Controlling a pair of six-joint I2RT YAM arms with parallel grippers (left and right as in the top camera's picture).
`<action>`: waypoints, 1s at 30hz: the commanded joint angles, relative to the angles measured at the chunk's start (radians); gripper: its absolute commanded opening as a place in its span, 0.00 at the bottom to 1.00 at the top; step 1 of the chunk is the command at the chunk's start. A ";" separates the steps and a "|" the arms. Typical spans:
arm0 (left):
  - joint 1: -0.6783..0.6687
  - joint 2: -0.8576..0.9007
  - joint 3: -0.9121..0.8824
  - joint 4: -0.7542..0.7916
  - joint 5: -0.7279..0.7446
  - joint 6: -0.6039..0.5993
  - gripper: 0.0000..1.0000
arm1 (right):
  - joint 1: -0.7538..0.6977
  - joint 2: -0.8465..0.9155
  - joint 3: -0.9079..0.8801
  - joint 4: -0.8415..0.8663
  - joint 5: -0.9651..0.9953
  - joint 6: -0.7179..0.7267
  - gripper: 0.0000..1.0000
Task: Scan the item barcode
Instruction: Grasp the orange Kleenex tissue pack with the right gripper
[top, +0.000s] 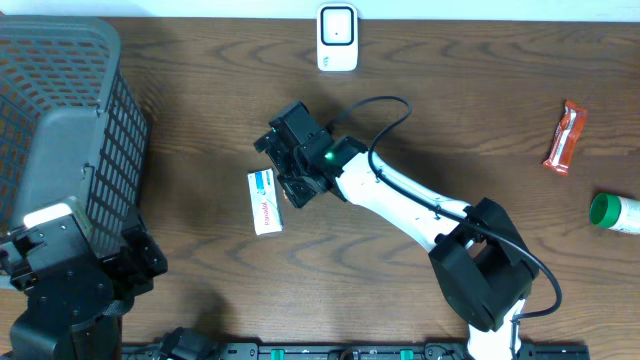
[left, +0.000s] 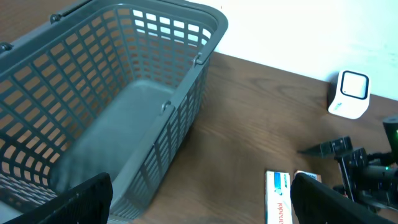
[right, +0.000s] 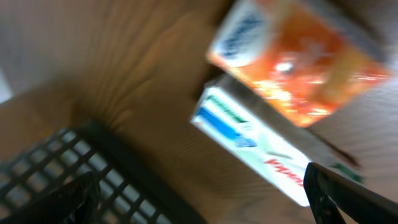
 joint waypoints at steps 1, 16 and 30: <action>0.004 -0.002 0.008 0.003 -0.009 -0.006 0.91 | 0.008 0.003 0.002 -0.061 0.046 0.173 0.99; 0.004 -0.002 0.008 0.003 -0.009 -0.006 0.91 | -0.072 0.091 0.002 -0.051 0.058 0.303 0.99; 0.004 -0.002 0.008 0.003 -0.009 -0.006 0.92 | -0.087 0.209 0.003 0.042 -0.072 0.303 0.99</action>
